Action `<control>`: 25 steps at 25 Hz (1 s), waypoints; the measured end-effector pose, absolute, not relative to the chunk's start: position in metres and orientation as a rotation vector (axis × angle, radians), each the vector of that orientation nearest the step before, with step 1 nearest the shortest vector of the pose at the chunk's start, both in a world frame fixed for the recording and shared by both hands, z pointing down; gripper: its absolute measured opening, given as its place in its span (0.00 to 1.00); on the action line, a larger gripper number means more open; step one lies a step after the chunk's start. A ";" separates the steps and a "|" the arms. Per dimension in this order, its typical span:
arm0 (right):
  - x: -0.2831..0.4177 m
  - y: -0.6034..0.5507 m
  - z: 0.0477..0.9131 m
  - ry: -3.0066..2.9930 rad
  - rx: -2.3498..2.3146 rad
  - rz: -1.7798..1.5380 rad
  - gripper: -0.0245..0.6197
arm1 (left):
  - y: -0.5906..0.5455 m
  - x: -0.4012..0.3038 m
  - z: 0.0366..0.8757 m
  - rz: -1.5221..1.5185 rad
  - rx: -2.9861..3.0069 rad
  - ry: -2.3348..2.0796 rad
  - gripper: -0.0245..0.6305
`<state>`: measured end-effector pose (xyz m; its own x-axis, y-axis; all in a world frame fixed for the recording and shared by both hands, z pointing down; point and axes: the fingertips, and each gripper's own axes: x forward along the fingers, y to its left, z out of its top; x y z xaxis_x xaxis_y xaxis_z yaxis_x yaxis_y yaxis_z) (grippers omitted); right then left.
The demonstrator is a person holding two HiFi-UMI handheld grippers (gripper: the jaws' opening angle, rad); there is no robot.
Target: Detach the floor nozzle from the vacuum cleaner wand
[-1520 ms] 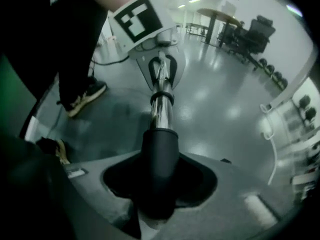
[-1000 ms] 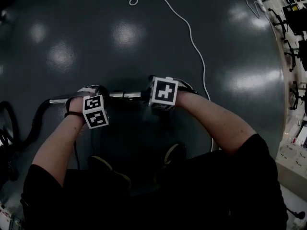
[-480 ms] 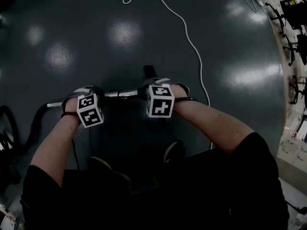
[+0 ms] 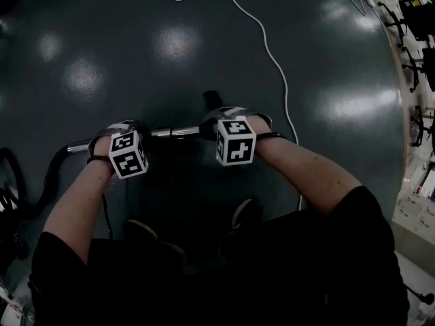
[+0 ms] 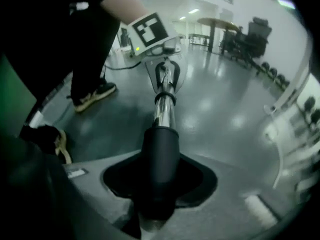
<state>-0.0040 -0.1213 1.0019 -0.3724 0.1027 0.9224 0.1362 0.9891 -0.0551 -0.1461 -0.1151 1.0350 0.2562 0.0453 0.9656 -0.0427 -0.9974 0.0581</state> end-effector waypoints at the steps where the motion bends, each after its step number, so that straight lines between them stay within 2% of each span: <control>1: -0.004 -0.127 1.005 -1.930 -0.129 -0.169 0.27 | -0.116 -0.147 1.035 1.864 2.427 -0.002 0.30; 4: 0.000 -0.145 1.011 -1.805 0.002 -0.533 0.26 | -0.118 -0.148 1.033 1.855 2.410 -0.011 0.30; 6: 0.003 -0.151 1.014 -1.746 0.042 -0.632 0.26 | -0.119 -0.148 1.033 1.852 2.408 -0.011 0.30; 8: 0.000 -0.147 1.015 -1.793 0.019 -0.537 0.26 | -0.118 -0.149 1.035 1.848 2.407 0.005 0.30; 12: 0.005 -0.120 1.009 -1.948 -0.129 0.134 0.26 | -0.116 -0.152 1.038 1.887 2.410 0.011 0.30; 14: 0.020 -0.113 1.004 -1.966 -0.165 0.338 0.25 | -0.118 -0.159 1.039 1.906 2.398 -0.002 0.30; 20: 0.037 -0.126 1.022 -1.947 -0.078 0.010 0.26 | -0.115 -0.162 1.047 1.941 2.371 0.021 0.30; 25: 0.021 -0.115 1.050 -1.905 -0.031 -0.079 0.26 | -0.105 -0.161 1.069 2.039 2.305 0.005 0.30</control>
<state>0.0208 -0.1153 1.0495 -0.3296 -0.0177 0.9440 0.0605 0.9974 0.0398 -0.1614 -0.1050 1.0695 0.1231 0.0447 0.9914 -0.0397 -0.9980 0.0500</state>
